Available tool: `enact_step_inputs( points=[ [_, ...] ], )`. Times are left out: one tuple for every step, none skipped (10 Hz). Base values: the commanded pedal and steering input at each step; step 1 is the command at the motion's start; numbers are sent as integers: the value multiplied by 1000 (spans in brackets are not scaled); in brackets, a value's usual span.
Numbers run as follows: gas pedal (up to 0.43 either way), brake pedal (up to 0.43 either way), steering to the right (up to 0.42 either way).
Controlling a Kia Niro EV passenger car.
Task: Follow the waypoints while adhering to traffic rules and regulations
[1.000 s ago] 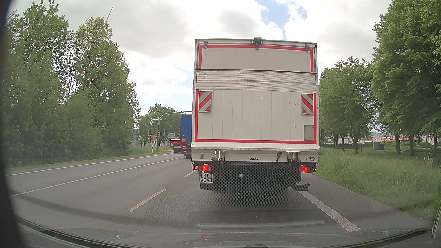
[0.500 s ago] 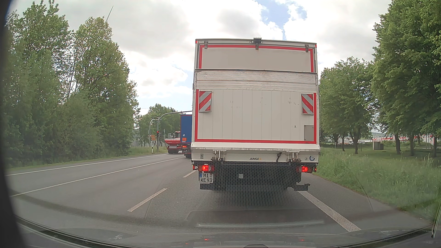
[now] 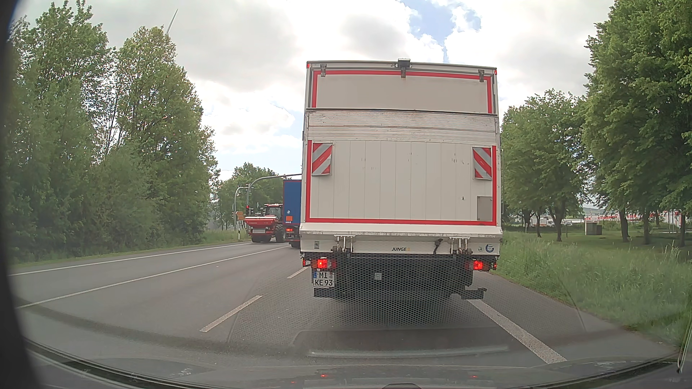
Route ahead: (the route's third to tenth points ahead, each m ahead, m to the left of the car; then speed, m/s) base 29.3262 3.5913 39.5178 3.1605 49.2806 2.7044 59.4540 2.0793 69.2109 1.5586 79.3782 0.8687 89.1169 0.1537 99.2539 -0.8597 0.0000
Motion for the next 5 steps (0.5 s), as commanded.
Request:
enact_step_inputs(
  points=[
    [0,0,0],
    [0,0,0],
    [0,0,0],
    [0,0,0],
    [0,0,0]
  ],
)
